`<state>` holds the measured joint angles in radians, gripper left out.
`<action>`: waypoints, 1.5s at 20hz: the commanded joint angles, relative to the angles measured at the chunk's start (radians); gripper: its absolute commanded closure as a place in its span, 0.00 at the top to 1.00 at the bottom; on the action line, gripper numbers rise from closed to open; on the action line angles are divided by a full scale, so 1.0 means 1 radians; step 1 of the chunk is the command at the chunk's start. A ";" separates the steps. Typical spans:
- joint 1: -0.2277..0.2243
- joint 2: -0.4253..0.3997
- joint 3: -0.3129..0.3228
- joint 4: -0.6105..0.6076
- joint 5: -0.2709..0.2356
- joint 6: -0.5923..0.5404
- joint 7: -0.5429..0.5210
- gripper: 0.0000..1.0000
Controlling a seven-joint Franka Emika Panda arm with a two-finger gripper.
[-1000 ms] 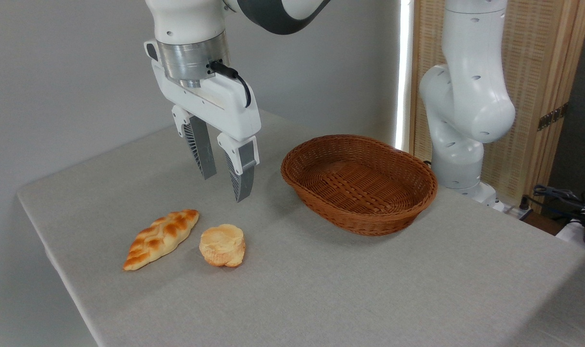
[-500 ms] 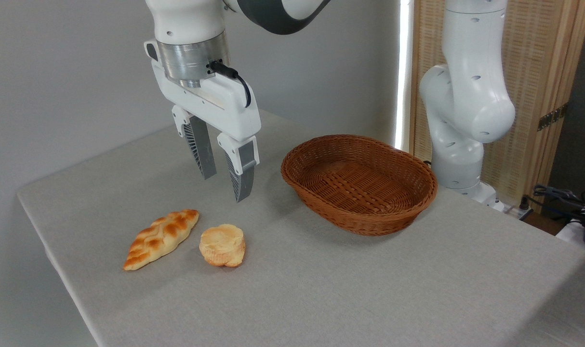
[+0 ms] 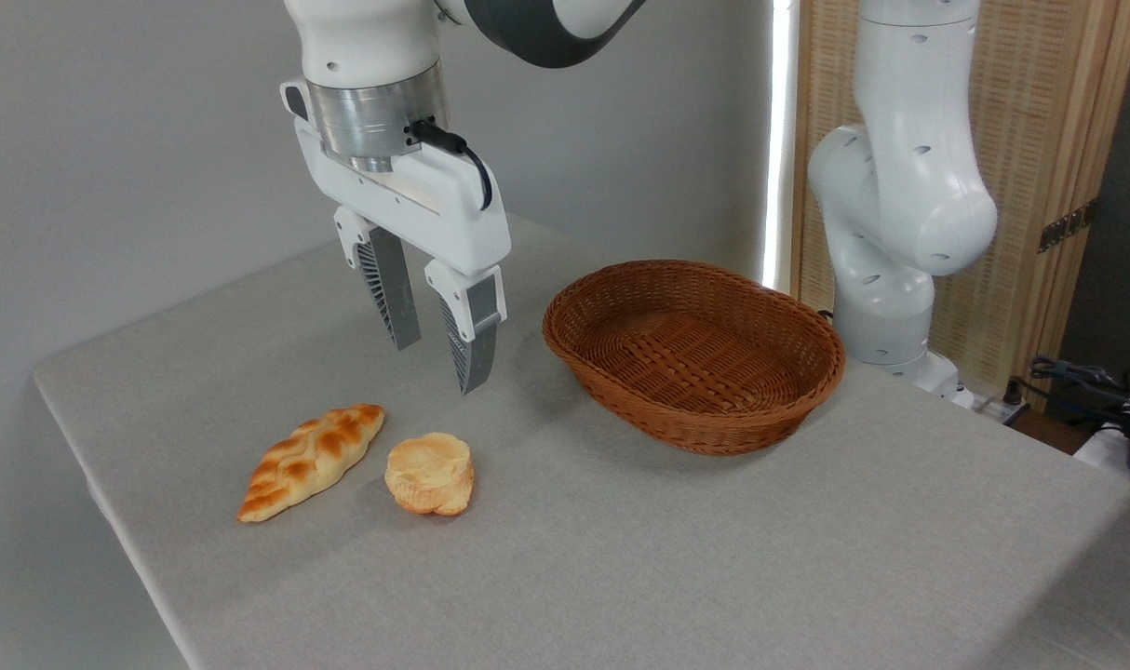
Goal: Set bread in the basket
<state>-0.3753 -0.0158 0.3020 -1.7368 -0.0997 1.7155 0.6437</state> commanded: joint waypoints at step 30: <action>0.213 0.017 -0.281 -0.231 0.006 0.317 0.128 1.00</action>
<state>-0.1560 0.0137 0.0174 -1.8886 -0.0997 1.9266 0.7493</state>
